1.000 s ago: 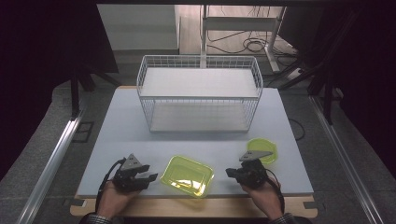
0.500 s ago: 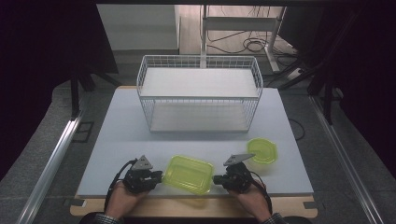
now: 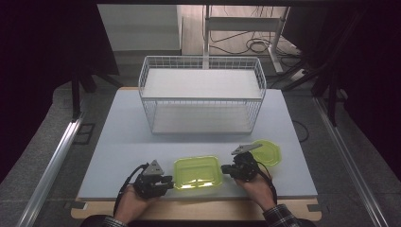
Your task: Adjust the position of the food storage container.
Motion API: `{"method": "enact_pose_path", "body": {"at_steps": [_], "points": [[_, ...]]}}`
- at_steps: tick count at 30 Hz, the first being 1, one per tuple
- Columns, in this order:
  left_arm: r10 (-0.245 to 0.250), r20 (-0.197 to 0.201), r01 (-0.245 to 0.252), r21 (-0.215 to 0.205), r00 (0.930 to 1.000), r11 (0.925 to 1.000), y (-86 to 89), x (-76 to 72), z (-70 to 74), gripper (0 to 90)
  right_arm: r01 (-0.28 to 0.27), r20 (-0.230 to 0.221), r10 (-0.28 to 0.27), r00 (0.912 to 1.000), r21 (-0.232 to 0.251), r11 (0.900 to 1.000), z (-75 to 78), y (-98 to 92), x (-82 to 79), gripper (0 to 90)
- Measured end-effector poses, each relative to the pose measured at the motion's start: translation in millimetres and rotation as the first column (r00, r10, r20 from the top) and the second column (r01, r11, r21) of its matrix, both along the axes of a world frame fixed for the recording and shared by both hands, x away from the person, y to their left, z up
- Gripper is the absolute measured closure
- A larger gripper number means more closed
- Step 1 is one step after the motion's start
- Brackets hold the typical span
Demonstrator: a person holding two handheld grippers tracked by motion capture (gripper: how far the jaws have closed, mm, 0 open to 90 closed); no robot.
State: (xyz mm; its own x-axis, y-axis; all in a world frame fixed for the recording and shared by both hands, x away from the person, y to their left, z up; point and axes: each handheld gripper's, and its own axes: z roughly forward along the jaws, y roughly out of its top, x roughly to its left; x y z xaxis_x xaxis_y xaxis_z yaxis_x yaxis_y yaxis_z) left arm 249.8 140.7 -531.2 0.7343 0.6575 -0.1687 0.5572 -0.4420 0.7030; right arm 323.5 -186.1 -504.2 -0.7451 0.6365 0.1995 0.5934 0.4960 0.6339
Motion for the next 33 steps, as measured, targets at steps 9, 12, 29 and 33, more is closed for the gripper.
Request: {"method": "enact_pose_path", "body": {"at_steps": [9, 12, 29, 33], "points": [[0.008, 0.016, -0.008, 0.013, 0.9998, 0.9999, -2.6, -2.2, 1.3, 67.3, 0.01, 0.041, -0.008, 0.9991, -0.039, 0.999, 0.5, 0.0, 0.9, 86.7], [0.034, 0.032, -0.035, 0.019, 0.9989, 0.9992, 3.8, -3.6, 2.2, 62.7, 0.026, 0.072, -0.023, 0.9971, -0.045, 0.999, 6.4, -4.7, -1.8, 85.1], [0.129, 0.154, -0.137, 0.044, 0.9797, 0.9895, 21.4, -21.4, 13.2, 4.6, 0.042, 0.156, -0.045, 0.9867, 0.023, 0.999, 19.5, -31.9, -29.2, 45.8], [0.117, 0.15, -0.127, 0.062, 0.9817, 0.99, 20.6, -24.2, 8.9, 2.4, 0.029, 0.162, -0.03, 0.9864, 0.009, 1.0, 16.6, -33.6, -34.9, 36.4]]}}
